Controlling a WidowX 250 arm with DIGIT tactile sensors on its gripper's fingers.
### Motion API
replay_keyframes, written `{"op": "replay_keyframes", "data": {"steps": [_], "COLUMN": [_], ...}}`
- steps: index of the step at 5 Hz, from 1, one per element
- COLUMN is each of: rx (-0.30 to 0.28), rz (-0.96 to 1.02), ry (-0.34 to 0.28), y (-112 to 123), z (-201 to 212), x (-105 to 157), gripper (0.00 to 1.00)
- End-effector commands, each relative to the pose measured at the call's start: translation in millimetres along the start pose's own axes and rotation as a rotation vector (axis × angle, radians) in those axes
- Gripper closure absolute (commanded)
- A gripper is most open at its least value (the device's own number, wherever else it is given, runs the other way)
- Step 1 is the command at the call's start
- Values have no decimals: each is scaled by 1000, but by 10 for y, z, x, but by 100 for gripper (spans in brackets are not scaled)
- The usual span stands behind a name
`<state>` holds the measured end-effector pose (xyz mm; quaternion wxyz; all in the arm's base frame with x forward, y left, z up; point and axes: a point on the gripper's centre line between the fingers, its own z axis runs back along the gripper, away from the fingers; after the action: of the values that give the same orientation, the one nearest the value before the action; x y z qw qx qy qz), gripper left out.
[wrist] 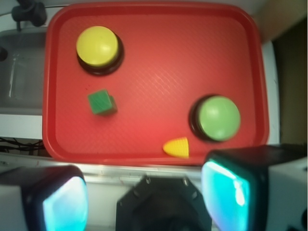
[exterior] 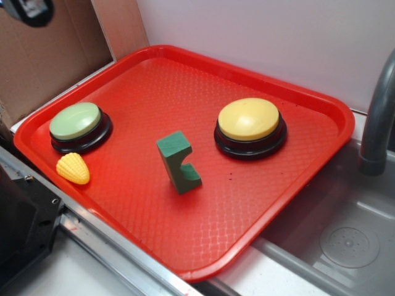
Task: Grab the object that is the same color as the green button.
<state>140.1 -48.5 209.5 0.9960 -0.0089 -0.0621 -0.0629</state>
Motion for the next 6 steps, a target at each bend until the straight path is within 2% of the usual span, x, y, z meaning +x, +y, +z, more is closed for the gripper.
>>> {"op": "replay_keyframes", "data": {"steps": [1, 2, 3, 4, 5, 6], "rx": [-61, -100, -70, -63, -92, -54], "rz": [-153, -151, -100, -121, -137, -142], "ry": [-65, -74, -66, -30, 6, 47], "y": [-257, -392, -445, -469, -490, -519], "z": [-328, -601, -816, -1065, -1311, -1528], "x": [371, 518, 551, 571, 578, 581], "gripper": [0, 0, 0, 0, 0, 0]}}
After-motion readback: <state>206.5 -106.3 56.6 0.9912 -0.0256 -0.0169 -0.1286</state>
